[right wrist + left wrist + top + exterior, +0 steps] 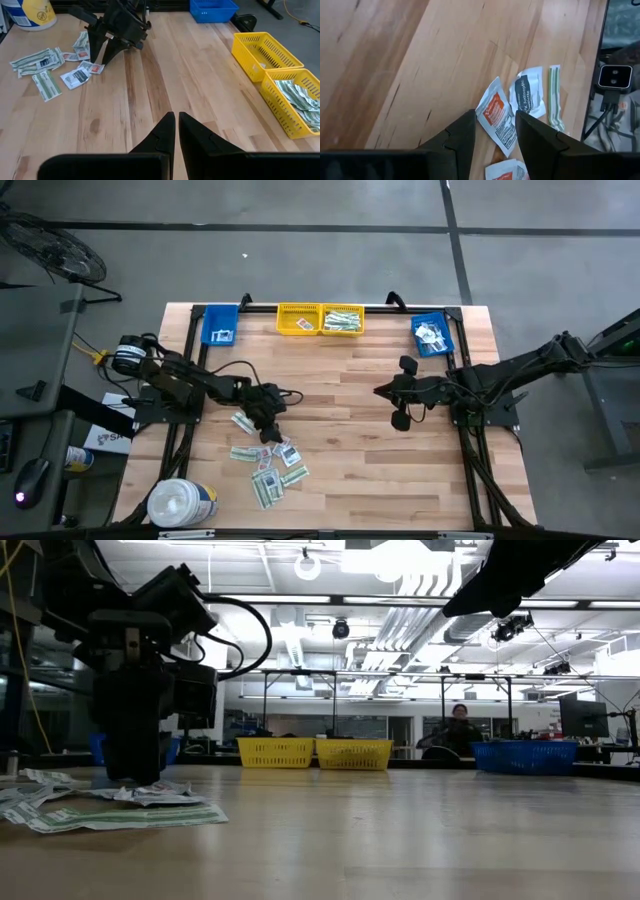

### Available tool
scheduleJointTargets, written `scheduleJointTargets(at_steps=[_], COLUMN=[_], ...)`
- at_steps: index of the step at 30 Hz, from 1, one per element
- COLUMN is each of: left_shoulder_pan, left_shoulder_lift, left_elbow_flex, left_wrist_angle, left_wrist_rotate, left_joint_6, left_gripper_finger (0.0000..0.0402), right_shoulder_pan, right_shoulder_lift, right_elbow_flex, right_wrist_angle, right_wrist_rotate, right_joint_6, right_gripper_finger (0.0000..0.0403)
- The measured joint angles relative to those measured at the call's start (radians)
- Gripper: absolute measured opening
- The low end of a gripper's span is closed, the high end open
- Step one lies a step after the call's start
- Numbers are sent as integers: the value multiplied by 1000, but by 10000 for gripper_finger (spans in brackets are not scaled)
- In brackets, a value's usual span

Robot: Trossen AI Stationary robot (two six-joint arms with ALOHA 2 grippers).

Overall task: Pick & Place First Aid Supplies
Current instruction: Put the orange ointment pack into the left yellow bin

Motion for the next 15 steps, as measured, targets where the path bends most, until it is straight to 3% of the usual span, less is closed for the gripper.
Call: scheduleJointTargets(at_steps=[15], left_shoulder_pan=[-2], left_shoulder_lift=[0], left_elbow_flex=[-2], left_wrist_angle=[26], left_wrist_rotate=[-41], left_joint_6=[3], left_gripper_finger=[142], right_shoulder_pan=[0], right_shoulder_lift=[45], right_elbow_flex=[0], right_wrist_angle=[-3], right_wrist_rotate=[-3], right_joint_6=[17], right_gripper_finger=[16])
